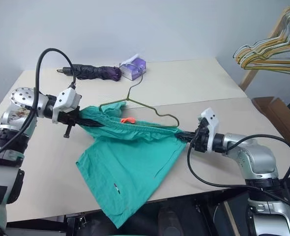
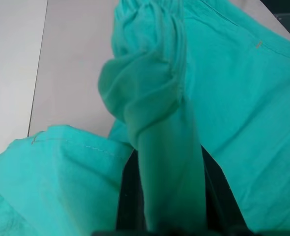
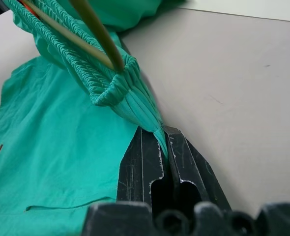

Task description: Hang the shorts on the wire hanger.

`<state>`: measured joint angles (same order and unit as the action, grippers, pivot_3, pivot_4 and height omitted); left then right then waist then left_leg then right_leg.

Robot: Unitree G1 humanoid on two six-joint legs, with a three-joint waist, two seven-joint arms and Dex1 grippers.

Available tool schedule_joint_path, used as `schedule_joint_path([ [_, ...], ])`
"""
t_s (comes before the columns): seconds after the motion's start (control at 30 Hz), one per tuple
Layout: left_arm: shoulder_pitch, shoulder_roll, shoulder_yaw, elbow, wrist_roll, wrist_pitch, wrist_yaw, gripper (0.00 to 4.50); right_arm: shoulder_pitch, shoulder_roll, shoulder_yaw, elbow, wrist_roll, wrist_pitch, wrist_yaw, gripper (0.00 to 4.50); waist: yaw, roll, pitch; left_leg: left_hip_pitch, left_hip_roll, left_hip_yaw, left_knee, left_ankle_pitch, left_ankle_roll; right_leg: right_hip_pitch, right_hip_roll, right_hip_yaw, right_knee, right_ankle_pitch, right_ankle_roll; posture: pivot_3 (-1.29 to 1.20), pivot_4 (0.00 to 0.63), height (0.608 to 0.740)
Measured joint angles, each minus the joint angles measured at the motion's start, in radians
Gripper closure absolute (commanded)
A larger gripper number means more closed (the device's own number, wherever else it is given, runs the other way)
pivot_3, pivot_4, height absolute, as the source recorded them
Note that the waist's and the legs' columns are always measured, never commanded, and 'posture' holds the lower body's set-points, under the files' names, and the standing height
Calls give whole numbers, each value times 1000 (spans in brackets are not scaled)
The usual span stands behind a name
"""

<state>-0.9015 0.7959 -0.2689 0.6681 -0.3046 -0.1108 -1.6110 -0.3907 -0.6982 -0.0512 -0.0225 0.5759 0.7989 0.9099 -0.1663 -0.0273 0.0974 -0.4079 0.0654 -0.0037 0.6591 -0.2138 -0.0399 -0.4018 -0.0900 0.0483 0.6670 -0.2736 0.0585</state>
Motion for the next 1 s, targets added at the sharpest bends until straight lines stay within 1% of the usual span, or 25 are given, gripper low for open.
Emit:
schedule_joint_path([
  [0.07, 0, 1, -3, -3, -25, 6, 0, 4500, -9, 0, 2, 24, 1, -4, 10, 4482, 4, 0, 0, 0, 0, 0, 0, 0, 0, 0, 0, 0, 0, 0, 0, -115, 50, 740],
  [0.23, -11, 53, -81, -10, -47, -42, 6, 4500, -25, -2, 9, 62, 5, -10, 46, 4482, 10, 0, 0, 0, 0, 0, 0, -1, 1, 0, 0, 0, -1, 0, 0, -115, 51, 740],
  [0.4, -78, 52, -84, 79, 32, -113, 5, 4500, -30, -2, 33, 65, 10, -14, 51, 4482, 18, 0, 0, 0, 0, 0, 0, -1, 1, 0, 0, 0, -1, 0, 0, -118, 51, 740],
  [0.57, -88, 32, -86, 147, 89, -179, 10, 4500, -28, -2, 34, 63, 20, -14, 51, 4482, 18, 0, 0, -1, 0, 1, 0, -1, 2, -1, 0, 0, -2, 0, 0, -123, 48, 740],
  [0.73, -133, 31, -107, 214, 146, -232, 2, 4500, -31, -7, 42, 63, 30, -22, 51, 4482, 17, 0, 0, -1, 0, 1, 0, -1, 2, 0, 0, 0, -2, 0, 0, -124, 44, 740],
  [0.83, -166, 31, -131, 270, 210, -291, 19, 4500, -37, -7, 47, 63, 35, -29, 51, 4482, 16, 0, 0, -1, 0, 1, 0, -1, 2, 0, 0, 0, -2, 0, 0, -124, 44, 740],
  [1.0, -178, 5, -127, 322, 231, -301, 26, 4500, -37, -19, 48, 50, 35, -33, 51, 4482, 17, 0, 0, -2, 0, 1, 1, -1, 2, -1, 0, 0, -2, 0, 0, -133, 41, 740],
])
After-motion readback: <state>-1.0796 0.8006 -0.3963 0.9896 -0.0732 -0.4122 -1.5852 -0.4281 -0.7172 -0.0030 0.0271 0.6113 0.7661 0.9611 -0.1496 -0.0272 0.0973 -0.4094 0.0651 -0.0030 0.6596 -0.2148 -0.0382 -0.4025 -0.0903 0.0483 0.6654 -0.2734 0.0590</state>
